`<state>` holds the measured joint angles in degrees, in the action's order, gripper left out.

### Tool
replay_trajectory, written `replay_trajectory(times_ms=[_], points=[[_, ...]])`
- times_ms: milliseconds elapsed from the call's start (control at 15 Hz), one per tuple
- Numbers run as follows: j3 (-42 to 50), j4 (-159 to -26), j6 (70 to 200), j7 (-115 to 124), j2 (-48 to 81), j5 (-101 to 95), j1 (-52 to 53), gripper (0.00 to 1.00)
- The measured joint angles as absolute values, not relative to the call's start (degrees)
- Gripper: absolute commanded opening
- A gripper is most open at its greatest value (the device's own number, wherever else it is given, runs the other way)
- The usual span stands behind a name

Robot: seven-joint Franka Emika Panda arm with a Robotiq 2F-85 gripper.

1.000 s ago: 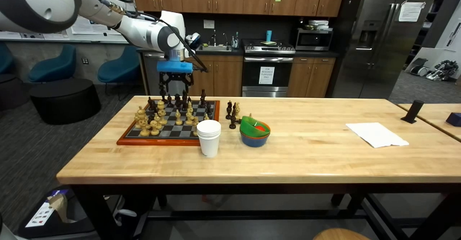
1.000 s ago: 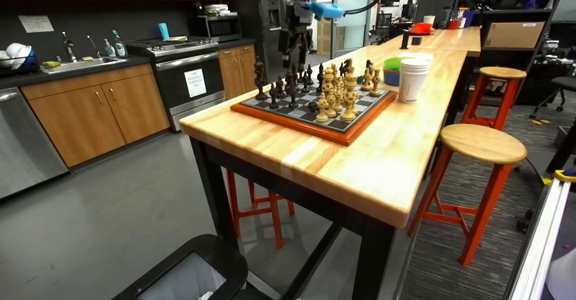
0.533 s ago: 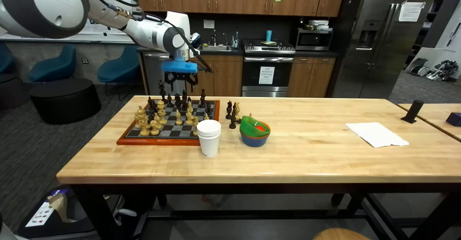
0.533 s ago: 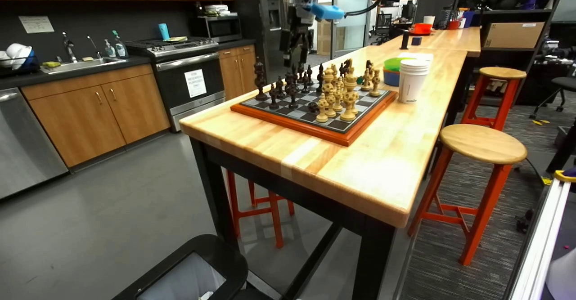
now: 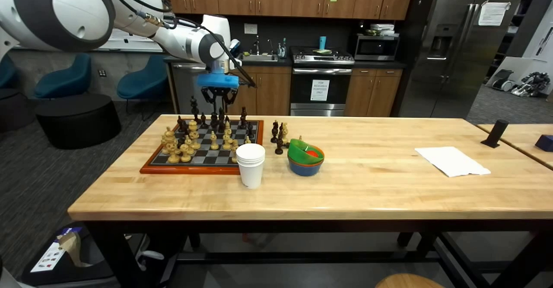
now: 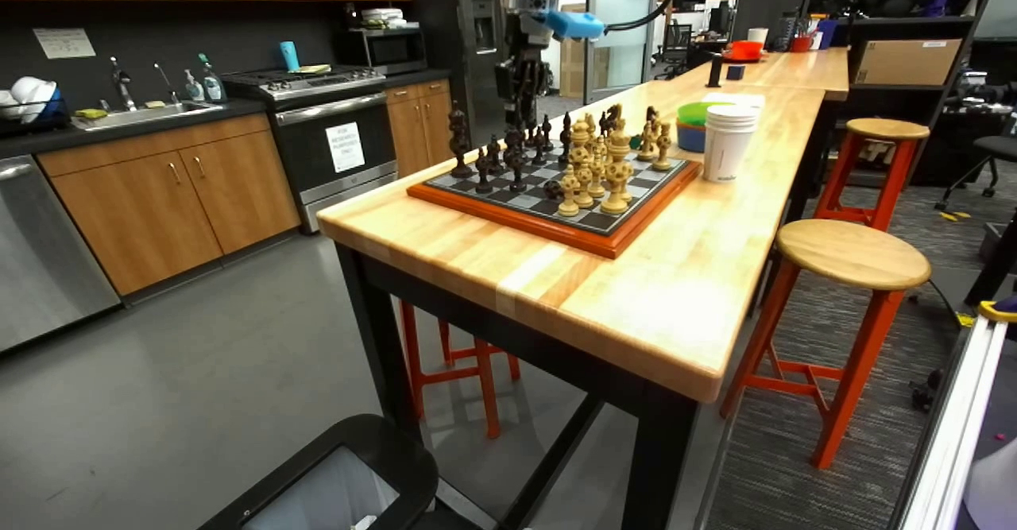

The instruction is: Pick up one black chess piece at the top of the chess board and move it to the center

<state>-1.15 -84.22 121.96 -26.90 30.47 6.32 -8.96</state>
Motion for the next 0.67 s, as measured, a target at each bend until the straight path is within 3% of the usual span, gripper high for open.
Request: replay_trajectory(times_ms=[133, 667], points=[[-1.22, -84.08, 121.93, -26.9, 30.51, 6.36, -9.13, 0.01], [-1.34, -84.04, 121.98, -26.89, 30.52, 6.66, -9.36, 0.05]])
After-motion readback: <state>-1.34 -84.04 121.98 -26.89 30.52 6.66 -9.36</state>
